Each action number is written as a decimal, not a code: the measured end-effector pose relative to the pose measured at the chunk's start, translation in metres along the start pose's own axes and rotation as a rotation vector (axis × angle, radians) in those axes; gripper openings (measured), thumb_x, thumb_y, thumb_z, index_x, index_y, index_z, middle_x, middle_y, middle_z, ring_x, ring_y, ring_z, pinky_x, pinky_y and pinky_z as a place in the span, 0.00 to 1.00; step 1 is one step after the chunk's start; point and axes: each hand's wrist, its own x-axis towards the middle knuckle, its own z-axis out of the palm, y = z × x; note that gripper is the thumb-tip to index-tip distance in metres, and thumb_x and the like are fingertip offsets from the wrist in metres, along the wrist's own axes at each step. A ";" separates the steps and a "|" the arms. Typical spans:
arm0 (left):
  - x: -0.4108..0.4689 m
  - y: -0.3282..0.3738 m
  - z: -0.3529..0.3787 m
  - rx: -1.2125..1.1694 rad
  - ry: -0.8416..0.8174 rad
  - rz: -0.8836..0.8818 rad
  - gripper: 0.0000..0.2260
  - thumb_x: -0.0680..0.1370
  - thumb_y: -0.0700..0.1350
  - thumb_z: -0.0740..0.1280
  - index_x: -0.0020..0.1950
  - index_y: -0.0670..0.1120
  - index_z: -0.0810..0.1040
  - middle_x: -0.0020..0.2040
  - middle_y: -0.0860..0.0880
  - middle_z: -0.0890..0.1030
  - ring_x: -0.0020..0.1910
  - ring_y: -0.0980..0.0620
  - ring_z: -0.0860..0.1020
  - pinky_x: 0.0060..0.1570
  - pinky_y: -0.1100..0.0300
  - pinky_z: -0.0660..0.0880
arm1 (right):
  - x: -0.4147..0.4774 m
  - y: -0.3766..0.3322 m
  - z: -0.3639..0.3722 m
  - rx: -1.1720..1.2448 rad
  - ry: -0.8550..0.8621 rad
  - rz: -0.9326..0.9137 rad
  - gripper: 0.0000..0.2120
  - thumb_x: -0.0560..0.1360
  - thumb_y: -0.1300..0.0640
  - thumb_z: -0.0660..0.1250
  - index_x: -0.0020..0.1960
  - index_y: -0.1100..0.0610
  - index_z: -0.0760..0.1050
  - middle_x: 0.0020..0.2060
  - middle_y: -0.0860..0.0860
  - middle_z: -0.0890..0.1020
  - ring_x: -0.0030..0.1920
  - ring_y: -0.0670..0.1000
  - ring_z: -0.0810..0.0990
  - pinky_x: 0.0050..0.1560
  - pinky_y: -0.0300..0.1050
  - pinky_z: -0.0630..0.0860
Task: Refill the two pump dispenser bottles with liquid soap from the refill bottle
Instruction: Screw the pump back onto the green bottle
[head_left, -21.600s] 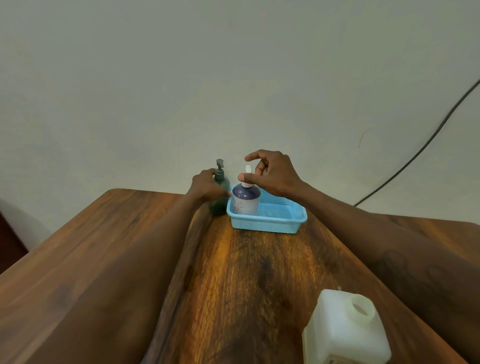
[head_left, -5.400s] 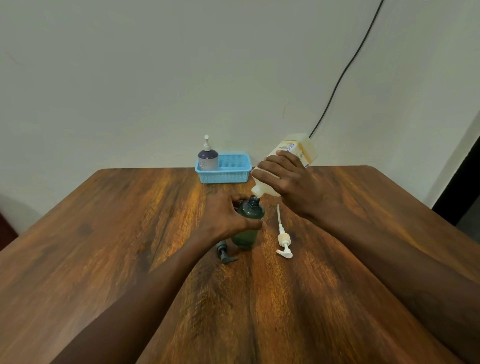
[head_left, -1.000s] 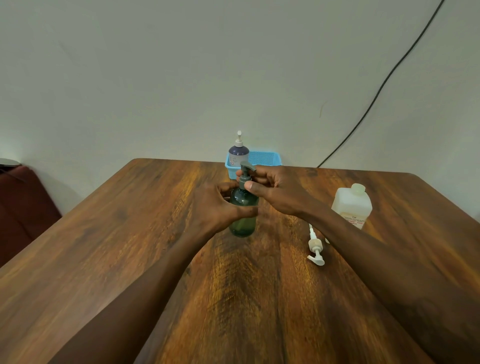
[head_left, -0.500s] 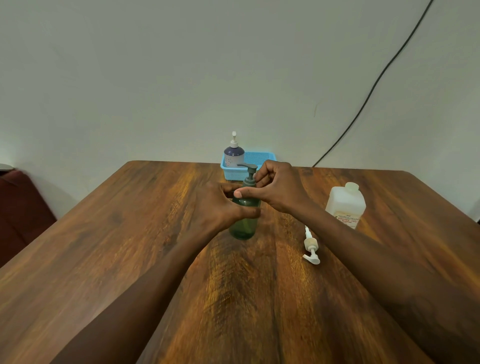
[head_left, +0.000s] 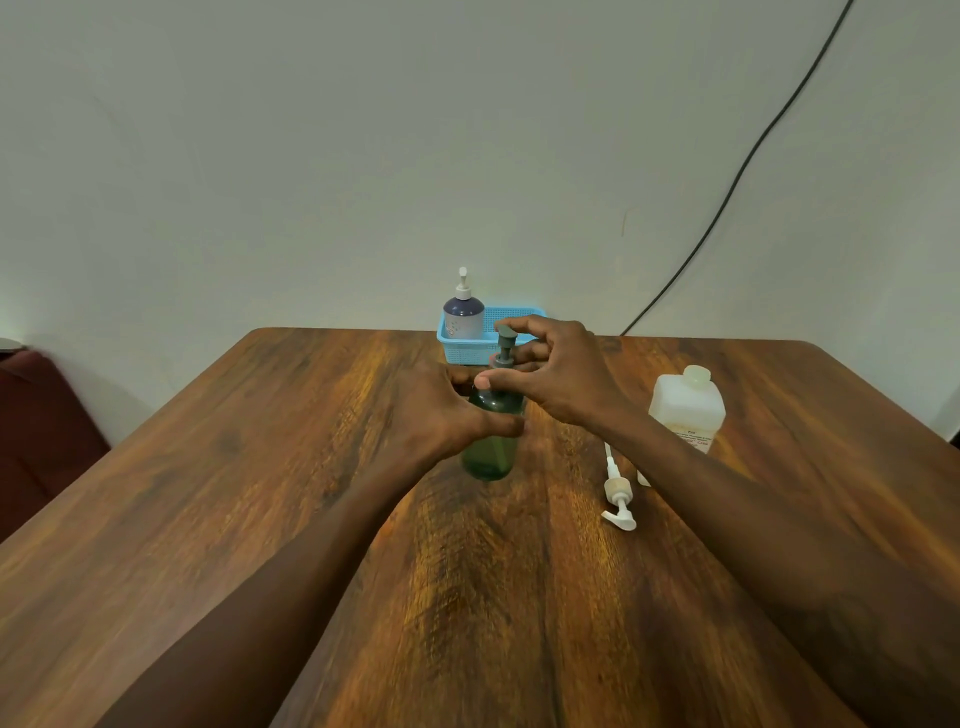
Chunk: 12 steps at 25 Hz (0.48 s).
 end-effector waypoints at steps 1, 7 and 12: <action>0.000 0.002 0.001 0.008 0.012 -0.003 0.28 0.60 0.55 0.84 0.58 0.50 0.86 0.47 0.58 0.86 0.46 0.61 0.84 0.40 0.68 0.81 | 0.001 -0.001 0.002 -0.154 0.110 -0.017 0.38 0.62 0.39 0.82 0.66 0.56 0.78 0.51 0.51 0.87 0.44 0.42 0.84 0.48 0.39 0.84; 0.005 0.018 0.002 -0.038 0.036 0.026 0.26 0.60 0.52 0.86 0.55 0.49 0.83 0.45 0.59 0.83 0.43 0.64 0.82 0.38 0.75 0.76 | 0.007 -0.001 0.002 -0.195 0.151 -0.008 0.35 0.65 0.29 0.73 0.61 0.51 0.75 0.53 0.47 0.84 0.51 0.48 0.83 0.50 0.42 0.83; 0.009 0.022 0.000 -0.041 0.032 0.051 0.26 0.60 0.51 0.85 0.56 0.49 0.86 0.43 0.64 0.84 0.44 0.70 0.81 0.42 0.72 0.79 | 0.001 0.002 -0.020 0.293 -0.143 0.078 0.35 0.75 0.60 0.76 0.77 0.52 0.66 0.60 0.53 0.84 0.58 0.46 0.84 0.56 0.40 0.82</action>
